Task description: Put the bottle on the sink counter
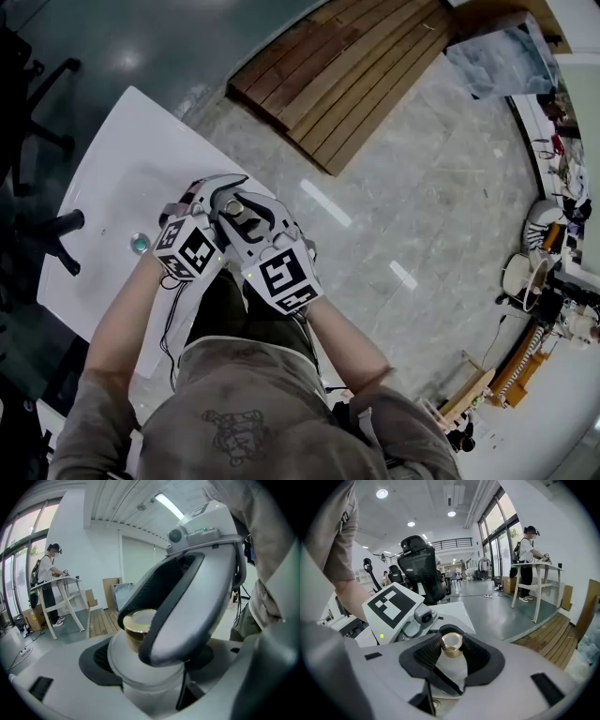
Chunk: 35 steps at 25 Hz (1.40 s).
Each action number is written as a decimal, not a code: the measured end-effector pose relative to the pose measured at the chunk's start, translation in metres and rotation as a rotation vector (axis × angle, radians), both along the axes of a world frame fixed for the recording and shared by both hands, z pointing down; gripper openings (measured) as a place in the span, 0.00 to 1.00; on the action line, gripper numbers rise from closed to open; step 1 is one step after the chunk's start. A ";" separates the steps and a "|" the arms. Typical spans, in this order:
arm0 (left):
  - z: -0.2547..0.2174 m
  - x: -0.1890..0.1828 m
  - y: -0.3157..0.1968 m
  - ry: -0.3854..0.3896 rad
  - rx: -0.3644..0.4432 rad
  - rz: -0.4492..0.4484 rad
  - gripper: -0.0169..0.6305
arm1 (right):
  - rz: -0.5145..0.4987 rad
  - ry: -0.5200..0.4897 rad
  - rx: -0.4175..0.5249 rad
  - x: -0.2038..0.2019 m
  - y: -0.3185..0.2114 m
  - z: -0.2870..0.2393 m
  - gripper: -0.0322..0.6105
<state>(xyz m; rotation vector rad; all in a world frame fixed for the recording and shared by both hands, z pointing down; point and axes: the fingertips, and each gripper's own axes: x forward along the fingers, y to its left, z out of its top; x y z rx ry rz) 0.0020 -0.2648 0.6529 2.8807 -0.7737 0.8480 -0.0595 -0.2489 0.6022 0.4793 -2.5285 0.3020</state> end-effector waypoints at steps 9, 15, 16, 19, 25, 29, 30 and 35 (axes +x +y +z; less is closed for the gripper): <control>0.012 -0.015 0.005 0.007 -0.089 -0.101 0.54 | -0.010 0.023 0.011 0.000 -0.001 0.002 0.27; 0.008 -0.033 0.017 0.038 -0.119 -0.146 0.54 | -0.001 0.035 0.002 0.001 0.000 0.005 0.28; 0.007 -0.035 0.018 0.038 -0.124 -0.153 0.54 | 0.006 0.035 0.000 0.001 0.000 0.005 0.28; 0.005 -0.040 0.021 0.045 -0.140 -0.183 0.54 | 0.037 0.030 -0.012 0.001 -0.002 0.005 0.28; 0.003 -0.048 0.033 0.023 -0.160 -0.193 0.54 | 0.085 0.013 -0.053 0.000 -0.004 0.004 0.36; -0.004 -0.055 0.040 -0.008 -0.163 -0.221 0.54 | 0.101 0.022 -0.025 0.006 -0.006 -0.009 0.37; -0.004 -0.061 0.040 -0.023 -0.169 -0.244 0.54 | 0.105 0.015 -0.015 0.006 -0.006 -0.014 0.37; -0.025 -0.088 0.040 -0.029 -0.162 -0.345 0.54 | 0.134 -0.022 0.031 0.011 -0.010 -0.046 0.33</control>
